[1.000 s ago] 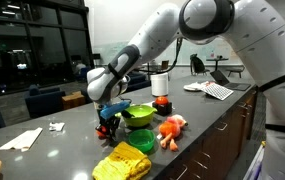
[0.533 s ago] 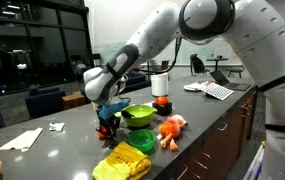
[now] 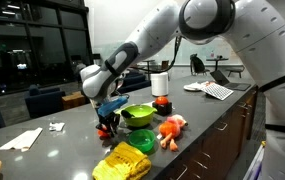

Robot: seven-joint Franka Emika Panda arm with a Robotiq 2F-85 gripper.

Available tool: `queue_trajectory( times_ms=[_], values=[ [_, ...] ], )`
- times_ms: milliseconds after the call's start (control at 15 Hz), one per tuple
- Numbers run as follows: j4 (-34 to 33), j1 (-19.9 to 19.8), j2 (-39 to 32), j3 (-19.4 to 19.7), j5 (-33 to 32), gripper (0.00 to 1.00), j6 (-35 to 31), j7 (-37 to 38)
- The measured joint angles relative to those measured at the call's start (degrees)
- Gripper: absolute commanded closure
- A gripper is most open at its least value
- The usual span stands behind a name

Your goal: Pick up the orange measuring cup and pour its contents into the lime green bowl

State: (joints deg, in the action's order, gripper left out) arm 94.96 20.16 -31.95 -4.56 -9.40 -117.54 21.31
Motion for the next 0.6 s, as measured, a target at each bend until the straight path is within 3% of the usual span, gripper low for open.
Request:
queue_trajectory(
  times_ms=[600],
  values=[
    [-1.6,0.5,0.0,0.0,-0.8,0.96,0.8,0.3]
  ],
)
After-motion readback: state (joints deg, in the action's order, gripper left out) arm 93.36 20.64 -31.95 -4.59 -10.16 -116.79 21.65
